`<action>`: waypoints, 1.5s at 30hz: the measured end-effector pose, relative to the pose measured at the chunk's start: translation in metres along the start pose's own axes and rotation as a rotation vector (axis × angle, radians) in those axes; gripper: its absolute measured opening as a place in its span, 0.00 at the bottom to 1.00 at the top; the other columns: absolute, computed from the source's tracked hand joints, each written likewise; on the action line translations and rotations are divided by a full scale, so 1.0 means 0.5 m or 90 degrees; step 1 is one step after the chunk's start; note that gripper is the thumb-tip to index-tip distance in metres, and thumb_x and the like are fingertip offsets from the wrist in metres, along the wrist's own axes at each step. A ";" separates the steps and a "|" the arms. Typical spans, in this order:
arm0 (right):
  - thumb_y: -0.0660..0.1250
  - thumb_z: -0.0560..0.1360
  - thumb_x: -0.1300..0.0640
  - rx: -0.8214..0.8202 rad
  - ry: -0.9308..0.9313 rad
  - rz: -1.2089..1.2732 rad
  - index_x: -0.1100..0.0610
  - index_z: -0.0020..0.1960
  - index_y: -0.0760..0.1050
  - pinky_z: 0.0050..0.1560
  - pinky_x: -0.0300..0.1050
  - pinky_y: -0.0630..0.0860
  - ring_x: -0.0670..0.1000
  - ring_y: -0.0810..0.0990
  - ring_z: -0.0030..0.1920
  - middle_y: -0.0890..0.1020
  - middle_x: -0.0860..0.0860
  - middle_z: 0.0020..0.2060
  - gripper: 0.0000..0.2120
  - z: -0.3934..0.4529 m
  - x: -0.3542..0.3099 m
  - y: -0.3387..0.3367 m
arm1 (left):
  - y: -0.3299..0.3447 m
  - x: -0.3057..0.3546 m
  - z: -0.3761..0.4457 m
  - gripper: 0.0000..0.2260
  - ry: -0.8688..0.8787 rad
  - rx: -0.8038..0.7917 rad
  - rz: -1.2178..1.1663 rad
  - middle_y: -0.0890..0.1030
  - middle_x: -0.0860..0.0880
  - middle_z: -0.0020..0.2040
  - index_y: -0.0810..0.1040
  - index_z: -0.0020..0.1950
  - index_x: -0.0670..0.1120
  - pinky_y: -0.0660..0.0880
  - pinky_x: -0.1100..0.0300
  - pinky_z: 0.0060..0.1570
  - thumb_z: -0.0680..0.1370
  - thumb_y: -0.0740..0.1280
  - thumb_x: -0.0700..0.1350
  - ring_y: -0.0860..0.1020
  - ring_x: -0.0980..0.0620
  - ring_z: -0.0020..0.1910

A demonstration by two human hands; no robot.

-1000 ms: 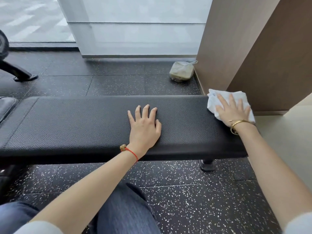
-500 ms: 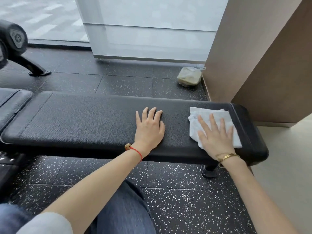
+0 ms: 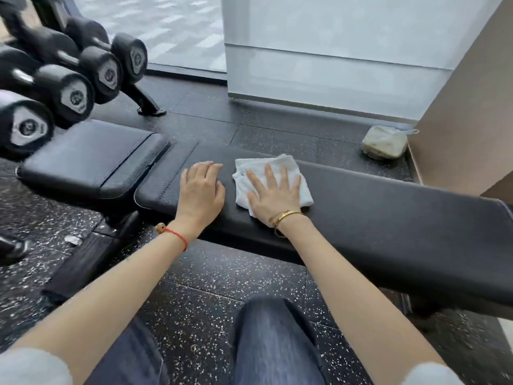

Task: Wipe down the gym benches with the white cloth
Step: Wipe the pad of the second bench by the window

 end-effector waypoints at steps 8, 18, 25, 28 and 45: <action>0.41 0.81 0.40 0.012 0.048 -0.009 0.35 0.77 0.40 0.71 0.70 0.33 0.60 0.37 0.78 0.42 0.49 0.80 0.25 0.082 -0.169 0.013 | -0.012 -0.154 0.044 0.17 0.056 -0.040 -0.027 0.76 0.45 0.66 0.75 0.67 0.43 0.66 0.48 0.68 0.79 0.61 0.43 0.70 0.45 0.68; 0.40 0.81 0.42 -0.003 0.096 0.019 0.34 0.77 0.39 0.72 0.68 0.32 0.60 0.35 0.77 0.41 0.48 0.79 0.25 0.094 -0.262 0.022 | -0.112 -0.340 0.043 0.16 0.087 -0.015 -0.052 0.77 0.46 0.65 0.77 0.65 0.43 0.58 0.47 0.74 0.78 0.62 0.43 0.71 0.47 0.68; 0.40 0.82 0.41 -0.002 -0.036 0.012 0.33 0.76 0.42 0.72 0.67 0.31 0.59 0.35 0.78 0.41 0.47 0.79 0.23 0.112 -0.428 0.034 | -0.195 -0.631 0.056 0.19 -0.089 0.016 0.055 0.72 0.41 0.71 0.72 0.70 0.42 0.57 0.40 0.73 0.79 0.61 0.42 0.66 0.41 0.72; 0.37 0.82 0.40 -0.002 -0.173 -0.018 0.33 0.77 0.41 0.71 0.66 0.29 0.59 0.34 0.77 0.42 0.45 0.79 0.23 0.115 -0.513 0.042 | -0.188 -0.687 0.060 0.19 -0.129 -0.006 0.073 0.70 0.43 0.73 0.71 0.72 0.44 0.55 0.39 0.73 0.80 0.60 0.44 0.64 0.42 0.74; 0.37 0.80 0.38 -0.012 -0.407 -0.015 0.31 0.75 0.37 0.70 0.67 0.29 0.61 0.32 0.77 0.39 0.44 0.79 0.24 0.235 -0.608 0.064 | -0.164 -0.718 0.065 0.18 -0.184 -0.022 0.083 0.72 0.49 0.72 0.73 0.71 0.49 0.55 0.38 0.73 0.81 0.62 0.45 0.63 0.46 0.75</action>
Point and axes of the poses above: each hand's wrist, its own z-axis towards the middle knuckle, its own y-axis out of the palm, x = y × z, the point moved 8 cm from there along z, towards the middle knuckle
